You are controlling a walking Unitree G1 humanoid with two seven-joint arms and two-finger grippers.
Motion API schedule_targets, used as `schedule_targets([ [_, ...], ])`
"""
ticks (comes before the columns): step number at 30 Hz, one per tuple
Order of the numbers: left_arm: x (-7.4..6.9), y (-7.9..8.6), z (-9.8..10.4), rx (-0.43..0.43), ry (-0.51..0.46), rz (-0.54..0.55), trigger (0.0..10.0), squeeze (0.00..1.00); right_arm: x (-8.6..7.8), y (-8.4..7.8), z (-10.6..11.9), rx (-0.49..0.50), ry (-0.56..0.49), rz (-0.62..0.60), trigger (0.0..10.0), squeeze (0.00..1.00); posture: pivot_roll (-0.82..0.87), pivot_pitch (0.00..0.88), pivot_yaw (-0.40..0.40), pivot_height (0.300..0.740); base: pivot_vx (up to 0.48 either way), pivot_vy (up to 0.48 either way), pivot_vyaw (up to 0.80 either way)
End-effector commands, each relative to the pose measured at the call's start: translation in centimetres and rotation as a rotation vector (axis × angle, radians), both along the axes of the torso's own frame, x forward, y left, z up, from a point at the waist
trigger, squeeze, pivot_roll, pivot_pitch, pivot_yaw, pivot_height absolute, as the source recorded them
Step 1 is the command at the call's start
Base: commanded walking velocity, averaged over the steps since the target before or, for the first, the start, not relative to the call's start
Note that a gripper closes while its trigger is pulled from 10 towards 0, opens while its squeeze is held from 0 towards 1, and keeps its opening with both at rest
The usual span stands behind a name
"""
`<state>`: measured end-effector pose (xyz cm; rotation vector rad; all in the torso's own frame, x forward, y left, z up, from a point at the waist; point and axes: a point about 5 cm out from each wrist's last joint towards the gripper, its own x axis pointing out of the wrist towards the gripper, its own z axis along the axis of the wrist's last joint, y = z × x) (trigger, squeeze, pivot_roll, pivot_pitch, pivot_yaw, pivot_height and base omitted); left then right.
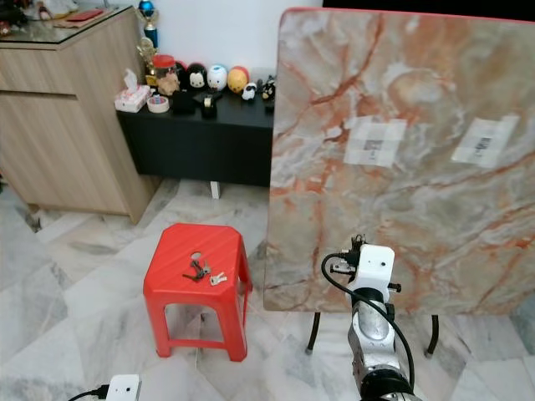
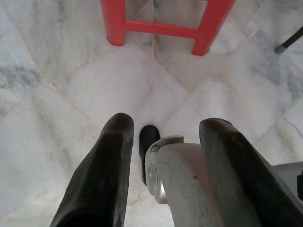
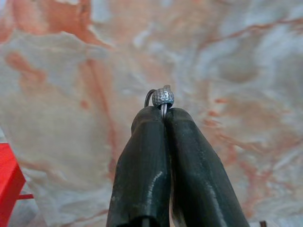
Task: Hang keys on a hook
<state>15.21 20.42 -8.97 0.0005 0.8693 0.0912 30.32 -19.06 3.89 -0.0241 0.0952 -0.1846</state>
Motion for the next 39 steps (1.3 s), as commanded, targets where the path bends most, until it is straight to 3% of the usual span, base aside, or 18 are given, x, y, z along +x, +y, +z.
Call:
schedule_targets([
  [1, -0.3, -0.2, -0.2, -0.002, 0.018, -0.003, 10.0, 0.00, 0.6, 0.2, 0.8, -0.002, -0.039, 0.007, 10.0, 0.00, 0.09, 0.000, -0.079, 0.740, 0.292, 0.000, 0.00],
  [9, -0.5, 0.1, -0.3, 0.007, 0.027, 0.020, 10.0, 0.00, 0.6, 0.4, 0.8, 0.007, -0.042, 0.006, 10.0, 0.00, 0.09, 0.000, -0.077, 0.740, 0.298, 0.000, 0.00],
  [22, -0.6, 0.3, -0.3, 0.016, 0.039, 0.008, 10.0, 0.00, 0.6, 0.4, 1.1, 0.011, -0.069, -0.008, 10.0, 0.00, 0.09, 0.000, -0.077, 0.740, 0.000, 0.000, 0.00],
  [39, -0.6, 0.0, -0.4, 0.011, 0.046, -0.009, 10.0, 0.00, 2.8, -0.3, 5.5, -0.051, -0.241, -0.038, 10.0, 0.00, 0.09, 0.000, -0.081, 0.740, 0.000, 0.000, 0.00],
])
